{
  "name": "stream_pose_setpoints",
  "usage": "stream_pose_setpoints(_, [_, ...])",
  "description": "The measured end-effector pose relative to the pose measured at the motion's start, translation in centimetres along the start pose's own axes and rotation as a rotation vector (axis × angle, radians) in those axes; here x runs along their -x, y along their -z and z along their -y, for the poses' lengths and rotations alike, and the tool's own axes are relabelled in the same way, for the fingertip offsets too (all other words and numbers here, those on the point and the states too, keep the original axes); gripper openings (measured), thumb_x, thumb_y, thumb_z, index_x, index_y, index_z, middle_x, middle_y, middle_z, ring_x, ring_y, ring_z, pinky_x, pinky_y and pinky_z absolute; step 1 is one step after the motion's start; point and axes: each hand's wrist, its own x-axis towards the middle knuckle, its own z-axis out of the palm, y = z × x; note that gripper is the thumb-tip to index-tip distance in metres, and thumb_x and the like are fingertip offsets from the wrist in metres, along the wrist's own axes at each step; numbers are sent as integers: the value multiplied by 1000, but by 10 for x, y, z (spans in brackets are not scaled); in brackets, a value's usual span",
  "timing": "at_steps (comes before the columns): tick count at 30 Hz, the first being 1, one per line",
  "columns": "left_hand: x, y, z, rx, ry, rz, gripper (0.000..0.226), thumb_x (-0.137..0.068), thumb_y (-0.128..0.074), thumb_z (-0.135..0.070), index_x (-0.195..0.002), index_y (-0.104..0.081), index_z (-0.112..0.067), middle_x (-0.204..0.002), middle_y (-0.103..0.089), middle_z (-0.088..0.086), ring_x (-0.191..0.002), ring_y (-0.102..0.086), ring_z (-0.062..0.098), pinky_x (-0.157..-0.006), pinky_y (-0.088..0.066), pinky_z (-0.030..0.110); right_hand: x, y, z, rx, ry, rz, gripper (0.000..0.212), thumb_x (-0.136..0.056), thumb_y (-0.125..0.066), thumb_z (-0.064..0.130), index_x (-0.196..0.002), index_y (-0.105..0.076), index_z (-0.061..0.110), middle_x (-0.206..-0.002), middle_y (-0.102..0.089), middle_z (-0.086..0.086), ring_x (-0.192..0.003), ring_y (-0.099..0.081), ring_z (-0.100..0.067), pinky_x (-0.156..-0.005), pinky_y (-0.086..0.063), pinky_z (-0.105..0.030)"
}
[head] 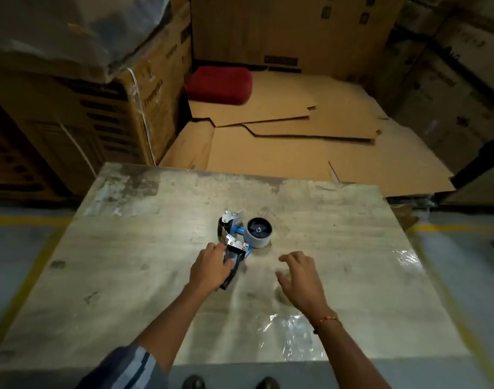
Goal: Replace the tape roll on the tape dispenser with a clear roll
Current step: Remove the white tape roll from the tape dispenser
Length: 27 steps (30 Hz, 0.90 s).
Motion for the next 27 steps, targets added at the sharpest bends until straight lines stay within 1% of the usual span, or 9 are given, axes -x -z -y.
stream_pose_setpoints(1, [2, -6, 1, -21, 42, 74, 47, -93, -58, -40, -132, -50, -15, -128, -53, 8, -118, -53, 30, -87, -48, 41, 7, -3, -4, 61, -26, 76, 42, -93, -64, 36, -131, -60, 20, -132, -53, -2, -125, -46, -31, -97, -45, -41])
stream_pose_setpoints(4, [10, -28, 4, 20, 91, 154, 66, -88, -66, -37, -143, -34, -18, -131, -52, 11, -118, -55, 33, -88, -49, 43, 26, -15, -21, 164, -65, 193, 47, -92, -62, 41, -135, -55, 23, -142, -46, -2, -131, -41, -31, -95, -47, -43])
stream_pose_setpoints(7, [13, -39, 3, 86, 132, 114, 72, -89, -66, -32, -148, -27, -22, -130, -52, 12, -115, -57, 37, -86, -47, 43, 35, -21, -37, 208, -46, 180, 44, -93, -61, 34, -135, -55, 24, -142, -47, -4, -123, -49, -32, -91, -47, -41])
stream_pose_setpoints(10, [15, -44, 2, 124, 146, 75, 71, -89, -66, -27, -148, -27, -23, -128, -53, 13, -113, -57, 37, -86, -48, 44, 32, -22, -52, 181, -32, 133, 35, -92, -64, 29, -126, -60, 21, -135, -54, -5, -113, -54, -31, -88, -47, -39])
stream_pose_setpoints(13, [18, -51, -2, 121, 210, 55, 71, -86, -67, -29, -145, -28, -23, -126, -54, 13, -111, -57, 38, -80, -44, 40, 23, -21, -74, 188, 22, 84, 19, -89, -71, 27, -105, -69, 18, -122, -62, -7, -106, -57, -32, -81, -50, -40])
stream_pose_setpoints(16, [26, -62, -11, 86, 275, 14, 65, -80, -69, -35, -133, -32, -25, -115, -59, 10, -99, -61, 37, -75, -45, 38, 11, -15, -97, 190, 84, 58, 13, -87, -72, 26, -97, -71, 18, -112, -66, -5, -101, -58, -31, -78, -51, -40])
stream_pose_setpoints(22, [39, -94, -36, 24, 384, -128, 58, -80, -70, -39, -124, -34, -25, -112, -64, 10, -94, -62, 39, -77, -51, 44, -24, -2, -139, 203, 188, 24, 15, -88, -72, 28, -100, -72, 19, -109, -68, -5, -100, -60, -33, -76, -48, -41])
stream_pose_setpoints(25, [42, -100, -45, -11, 377, -185, 53, -83, -67, -42, -123, -38, -24, -111, -66, 10, -94, -63, 38, -74, -47, 40, -41, 2, -137, 176, 219, 14, 28, -88, -71, 27, -114, -68, 17, -118, -64, -8, -108, -57, -35, -81, -48, -44])
stream_pose_setpoints(27, [45, -97, -52, -22, 370, -220, 50, -84, -64, -40, -124, -41, -21, -107, -68, 10, -92, -63, 38, -71, -44, 37, -45, 4, -131, 148, 249, -19, 31, -89, -68, 30, -117, -65, 17, -122, -61, -8, -110, -54, -33, -82, -48, -43])
